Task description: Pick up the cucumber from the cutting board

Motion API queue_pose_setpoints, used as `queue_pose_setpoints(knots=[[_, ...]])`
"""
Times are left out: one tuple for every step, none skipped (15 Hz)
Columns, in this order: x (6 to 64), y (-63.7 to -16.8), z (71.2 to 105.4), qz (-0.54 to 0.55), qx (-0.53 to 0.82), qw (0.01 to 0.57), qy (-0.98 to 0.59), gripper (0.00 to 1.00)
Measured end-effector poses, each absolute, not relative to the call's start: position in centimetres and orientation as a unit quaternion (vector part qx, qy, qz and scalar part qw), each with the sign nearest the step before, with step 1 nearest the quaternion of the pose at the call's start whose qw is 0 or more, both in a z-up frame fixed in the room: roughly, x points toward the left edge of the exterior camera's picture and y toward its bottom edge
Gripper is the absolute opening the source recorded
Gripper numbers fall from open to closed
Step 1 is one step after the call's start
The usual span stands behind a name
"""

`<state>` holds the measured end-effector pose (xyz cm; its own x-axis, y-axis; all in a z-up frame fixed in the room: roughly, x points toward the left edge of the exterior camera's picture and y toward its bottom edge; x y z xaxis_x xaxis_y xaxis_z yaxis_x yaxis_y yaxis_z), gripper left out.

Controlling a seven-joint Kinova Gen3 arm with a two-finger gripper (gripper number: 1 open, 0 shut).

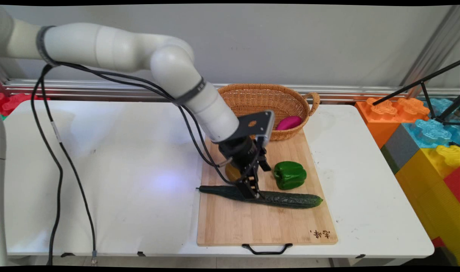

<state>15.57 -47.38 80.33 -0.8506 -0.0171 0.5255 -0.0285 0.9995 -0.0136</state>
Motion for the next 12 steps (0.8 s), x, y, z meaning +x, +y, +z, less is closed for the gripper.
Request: queue_pose_setpoints(knots=[[15.1,-47.4,79.7,0.009,0.013,0.269,-0.963,1.00],[14.8,-47.4,79.3,0.008,0.013,0.265,-0.964,1.00],[14.4,-47.4,78.8,0.007,0.015,0.261,-0.965,1.00],[14.2,-47.4,78.5,0.006,0.017,0.258,-0.966,1.00],[13.9,-47.3,78.1,0.003,0.020,0.254,-0.967,1.00],[13.8,-47.2,77.8,0.001,0.022,0.251,-0.968,1.00],[13.6,-47.2,77.6,-0.001,0.023,0.248,-0.968,1.00],[13.5,-47.1,77.4,-0.002,0.024,0.246,-0.969,0.00],[13.3,-47.0,77.2,-0.003,0.026,0.244,-0.969,0.00],[13.2,-47.0,77.1,-0.005,0.028,0.242,-0.970,0.00],[13.1,-46.9,77.0,-0.008,0.031,0.241,-0.970,0.00],[13.0,-46.8,77.0,-0.012,0.034,0.240,-0.970,0.00]])
